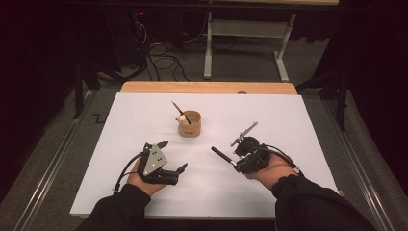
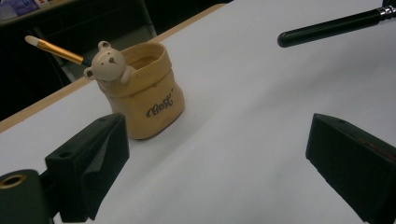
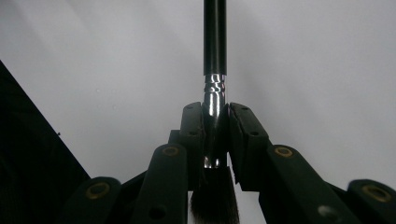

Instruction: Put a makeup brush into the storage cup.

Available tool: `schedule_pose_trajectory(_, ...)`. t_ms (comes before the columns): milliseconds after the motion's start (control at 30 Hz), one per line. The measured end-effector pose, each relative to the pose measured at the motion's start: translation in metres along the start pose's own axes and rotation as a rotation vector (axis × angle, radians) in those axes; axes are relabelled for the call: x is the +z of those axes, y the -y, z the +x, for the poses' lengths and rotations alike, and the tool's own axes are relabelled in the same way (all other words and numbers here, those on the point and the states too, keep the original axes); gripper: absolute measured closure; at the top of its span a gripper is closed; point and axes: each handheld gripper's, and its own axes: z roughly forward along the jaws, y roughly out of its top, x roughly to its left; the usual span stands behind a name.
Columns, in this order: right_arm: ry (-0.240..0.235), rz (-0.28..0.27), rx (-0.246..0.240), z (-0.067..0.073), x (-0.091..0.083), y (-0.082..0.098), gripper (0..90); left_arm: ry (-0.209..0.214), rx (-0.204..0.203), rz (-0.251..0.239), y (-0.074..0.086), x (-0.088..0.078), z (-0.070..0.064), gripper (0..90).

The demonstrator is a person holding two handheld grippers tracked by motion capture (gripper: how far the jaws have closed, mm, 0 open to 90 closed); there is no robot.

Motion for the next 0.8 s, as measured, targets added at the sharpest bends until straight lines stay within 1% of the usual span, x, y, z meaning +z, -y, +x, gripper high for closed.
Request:
schedule_pose_trajectory(133, -0.008, 0.009, -0.026, 0.004, 0.0, -0.005, 78.2, -0.02, 0.063, -0.001, -0.002, -0.001, -0.006, 7.9)
schedule_pose_trajectory(333, -0.021, 0.037, -0.073, 0.014, 0.0, -0.014, 78.2, -0.048, 0.16, 0.016, -0.002, 0.002, -0.015, 9.1)
schedule_pose_trajectory(500, -0.033, 0.059, -0.107, 0.021, 0.001, -0.022, 78.2, -0.076, 0.227, 0.014, -0.003, 0.002, -0.021, 11.3)
schedule_pose_trajectory(533, -0.035, 0.063, -0.113, 0.023, 0.001, -0.023, 78.2, -0.087, 0.246, 0.016, -0.003, 0.002, -0.022, 12.1)
schedule_pose_trajectory(600, -0.04, 0.069, -0.121, 0.025, 0.001, -0.026, 78.2, -0.112, 0.3, 0.02, -0.003, 0.002, -0.026, 13.8)
schedule_pose_trajectory(733, -0.044, 0.086, -0.139, 0.03, 0.001, -0.03, 78.2, -0.14, 0.397, 0.035, -0.003, 0.004, -0.034, 15.8)
schedule_pose_trajectory(800, -0.05, 0.095, -0.149, 0.033, 0.002, -0.032, 78.2, -0.153, 0.434, 0.039, -0.003, 0.005, -0.038, 16.1)
